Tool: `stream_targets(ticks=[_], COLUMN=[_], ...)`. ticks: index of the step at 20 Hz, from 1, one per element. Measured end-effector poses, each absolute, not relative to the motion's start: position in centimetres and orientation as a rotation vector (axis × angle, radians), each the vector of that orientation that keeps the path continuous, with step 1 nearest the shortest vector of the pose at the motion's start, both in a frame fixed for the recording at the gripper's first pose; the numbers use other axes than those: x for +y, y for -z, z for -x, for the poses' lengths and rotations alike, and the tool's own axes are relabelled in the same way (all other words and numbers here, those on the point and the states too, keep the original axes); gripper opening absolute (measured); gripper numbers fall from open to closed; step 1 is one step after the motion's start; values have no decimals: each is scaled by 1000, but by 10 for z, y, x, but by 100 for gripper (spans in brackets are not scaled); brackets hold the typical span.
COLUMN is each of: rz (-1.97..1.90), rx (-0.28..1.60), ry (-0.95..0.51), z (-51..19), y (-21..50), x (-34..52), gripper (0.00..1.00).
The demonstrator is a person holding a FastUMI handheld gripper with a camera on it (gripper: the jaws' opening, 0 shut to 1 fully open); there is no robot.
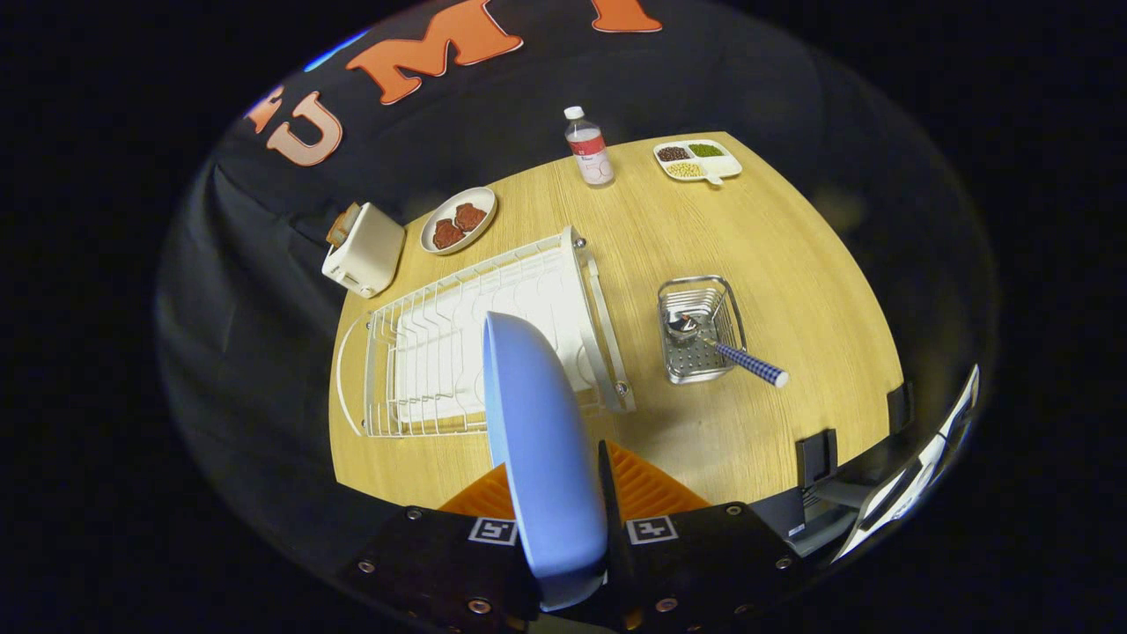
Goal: Take the plate from the dish rack, then take the spoon from the basket and place it into the plate.
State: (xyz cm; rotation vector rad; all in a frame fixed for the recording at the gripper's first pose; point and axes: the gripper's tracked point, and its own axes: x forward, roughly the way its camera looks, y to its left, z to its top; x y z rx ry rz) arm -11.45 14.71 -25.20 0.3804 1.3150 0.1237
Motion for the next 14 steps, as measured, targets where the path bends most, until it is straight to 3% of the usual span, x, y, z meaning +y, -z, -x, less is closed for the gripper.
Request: stream_targets(ticks=[14], rz=[-615], rx=[1392], ry=[-246], z=[195], y=[334], x=[163], gripper=[30])
